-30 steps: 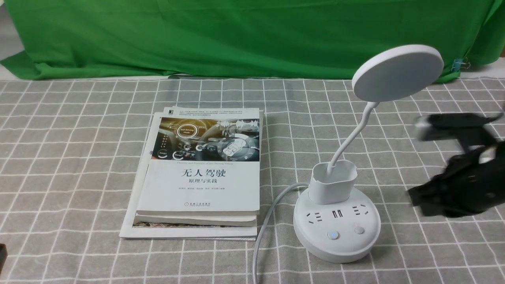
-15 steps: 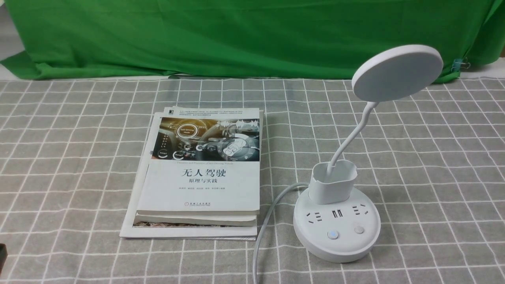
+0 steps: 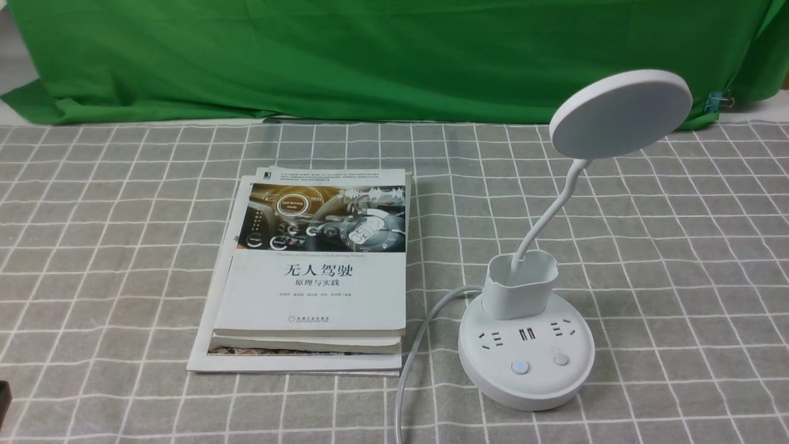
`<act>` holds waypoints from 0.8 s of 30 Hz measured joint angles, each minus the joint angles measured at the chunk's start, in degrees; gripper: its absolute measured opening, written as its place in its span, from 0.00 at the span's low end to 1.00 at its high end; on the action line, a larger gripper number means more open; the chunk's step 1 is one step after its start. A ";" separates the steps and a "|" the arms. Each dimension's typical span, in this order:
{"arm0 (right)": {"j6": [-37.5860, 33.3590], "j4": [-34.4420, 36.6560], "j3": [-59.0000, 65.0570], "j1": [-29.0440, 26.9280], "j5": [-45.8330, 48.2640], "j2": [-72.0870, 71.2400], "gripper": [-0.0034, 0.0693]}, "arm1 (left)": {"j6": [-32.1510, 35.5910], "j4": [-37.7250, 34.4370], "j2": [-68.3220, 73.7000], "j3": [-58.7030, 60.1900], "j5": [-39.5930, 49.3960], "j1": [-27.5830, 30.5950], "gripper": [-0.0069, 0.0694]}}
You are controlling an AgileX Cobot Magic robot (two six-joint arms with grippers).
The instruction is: Turn off the desk lamp on the grey coffee tablecloth by hand.
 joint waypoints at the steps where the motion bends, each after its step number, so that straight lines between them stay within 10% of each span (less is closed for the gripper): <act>1: -0.59 0.01 0.67 -0.24 -0.34 -1.39 0.10 | 0.00 0.00 0.00 0.00 0.00 0.00 0.12; 24: 4.02 0.18 40.49 -4.53 -8.50 -33.25 0.10 | 0.00 0.00 -0.03 0.00 -0.01 0.00 0.12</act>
